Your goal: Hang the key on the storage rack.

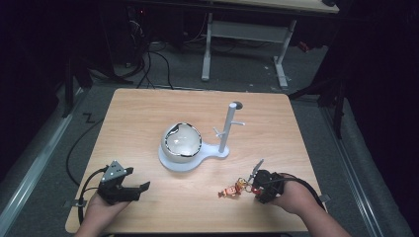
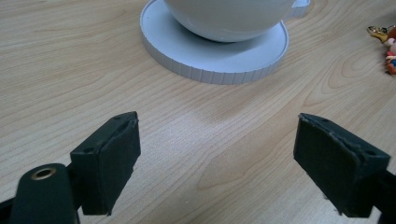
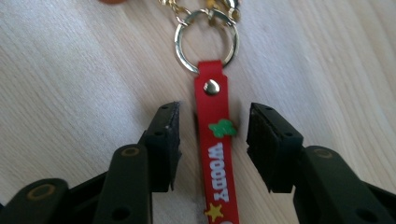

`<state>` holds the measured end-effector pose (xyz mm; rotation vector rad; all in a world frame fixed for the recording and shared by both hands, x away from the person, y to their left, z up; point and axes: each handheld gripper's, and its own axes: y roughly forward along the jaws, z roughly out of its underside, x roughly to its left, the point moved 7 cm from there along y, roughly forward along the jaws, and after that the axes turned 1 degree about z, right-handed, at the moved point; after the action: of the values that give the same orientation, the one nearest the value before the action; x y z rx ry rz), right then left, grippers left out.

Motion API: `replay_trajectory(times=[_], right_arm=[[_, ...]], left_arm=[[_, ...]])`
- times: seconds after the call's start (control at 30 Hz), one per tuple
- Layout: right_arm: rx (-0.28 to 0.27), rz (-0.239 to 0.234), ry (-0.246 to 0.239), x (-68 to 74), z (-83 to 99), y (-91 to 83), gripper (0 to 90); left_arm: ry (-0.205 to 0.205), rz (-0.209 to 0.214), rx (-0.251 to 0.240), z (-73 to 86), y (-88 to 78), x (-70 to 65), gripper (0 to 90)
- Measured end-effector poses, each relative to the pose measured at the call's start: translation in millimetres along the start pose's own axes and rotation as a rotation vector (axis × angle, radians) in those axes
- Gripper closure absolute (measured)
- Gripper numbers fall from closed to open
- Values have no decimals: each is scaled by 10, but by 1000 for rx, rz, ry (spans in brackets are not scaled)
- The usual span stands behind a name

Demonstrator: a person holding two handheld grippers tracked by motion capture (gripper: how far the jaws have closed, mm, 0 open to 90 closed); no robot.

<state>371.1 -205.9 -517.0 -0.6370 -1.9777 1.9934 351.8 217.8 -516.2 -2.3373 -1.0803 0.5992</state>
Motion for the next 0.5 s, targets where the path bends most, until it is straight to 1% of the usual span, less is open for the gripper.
replay_trajectory(times=[0.03, 0.07, 0.1, 0.13, 0.17, 0.2, 0.23, 0.3, 0.37, 0.4, 0.43, 0.47, 0.5], right_arm=[[16, -4, -11, -4, -18, 5, 551], [20, -8, -13, -15, -56, 13, 570], [40, -21, -17, -26, -90, 16, 585], [36, -37, -15, -24, -109, 25, 595], [36, -37, -15, -24, -109, 25, 595], [64, -61, -15, -27, -122, 25, 647], [64, -61, -15, -27, -122, 25, 647], [83, -94, -11, -26, -142, 33, 676], [116, -130, 22, -51, -156, 37, 675], [123, -128, 3, -48, -167, 40, 679], [123, -128, 3, -48, -167, 40, 679], [125, -127, -18, -43, -174, 38, 689], [125, -127, -18, -43, -174, 38, 689]], left_arm=[[-1, -1, -1, -2, 1, 1, 155], [-1, -2, 0, -2, 1, 1, 156], [1, -4, -1, -3, 0, 1, 156], [2, -4, 0, -3, 0, 0, 156], [4, -4, 1, -1, 0, 0, 156], [4, -4, 3, 0, 3, 0, 156], [4, -3, 2, 1, 6, -2, 156], [6, -1, 4, 2, 10, -7, 156], [10, -1, 6, 3, 11, -12, 156], [10, -1, 6, 3, 10, -13, 155], [10, -1, 5, 1, 8, -14, 155], [9, -2, 4, 1, 6, -13, 156], [9, -3, 4, 1, 5, -12, 156]])
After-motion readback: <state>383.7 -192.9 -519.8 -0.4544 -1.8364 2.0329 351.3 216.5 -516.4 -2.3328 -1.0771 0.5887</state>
